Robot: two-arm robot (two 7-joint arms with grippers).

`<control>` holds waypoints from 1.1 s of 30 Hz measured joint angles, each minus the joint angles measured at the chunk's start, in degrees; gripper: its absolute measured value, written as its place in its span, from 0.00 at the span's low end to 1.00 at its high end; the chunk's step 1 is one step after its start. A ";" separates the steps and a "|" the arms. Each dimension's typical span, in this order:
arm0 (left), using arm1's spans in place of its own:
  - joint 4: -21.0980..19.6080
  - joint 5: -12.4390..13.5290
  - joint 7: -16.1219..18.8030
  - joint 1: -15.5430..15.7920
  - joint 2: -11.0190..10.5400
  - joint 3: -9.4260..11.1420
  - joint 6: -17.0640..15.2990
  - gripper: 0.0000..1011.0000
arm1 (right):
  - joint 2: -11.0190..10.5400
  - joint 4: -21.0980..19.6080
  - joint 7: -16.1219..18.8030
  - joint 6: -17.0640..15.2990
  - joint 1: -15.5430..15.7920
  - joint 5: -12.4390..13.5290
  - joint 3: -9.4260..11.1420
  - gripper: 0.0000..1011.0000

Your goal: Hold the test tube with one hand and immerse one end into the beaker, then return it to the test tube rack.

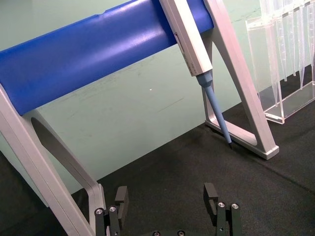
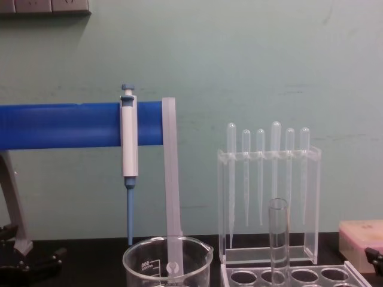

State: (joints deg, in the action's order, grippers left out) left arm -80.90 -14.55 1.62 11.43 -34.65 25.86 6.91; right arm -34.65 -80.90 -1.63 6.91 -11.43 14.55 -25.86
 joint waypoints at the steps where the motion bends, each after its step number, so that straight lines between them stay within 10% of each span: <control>1: 0.00 0.00 0.00 0.00 0.00 0.00 0.00 0.99 | 0.00 0.00 0.00 0.00 0.00 0.00 0.00 0.99; 18: 0.00 0.00 0.00 0.00 0.00 0.00 0.00 0.99 | 0.00 0.00 0.01 0.00 0.00 0.00 0.01 0.99; 33: 0.00 0.00 0.00 0.00 0.00 0.00 0.00 0.99 | -6.18 -14.20 -0.02 3.30 14.40 1.52 6.14 0.99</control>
State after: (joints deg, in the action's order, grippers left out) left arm -80.90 -14.55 1.62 11.43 -34.65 25.86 6.91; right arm -40.83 -95.10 -1.65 10.20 2.97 16.06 -19.72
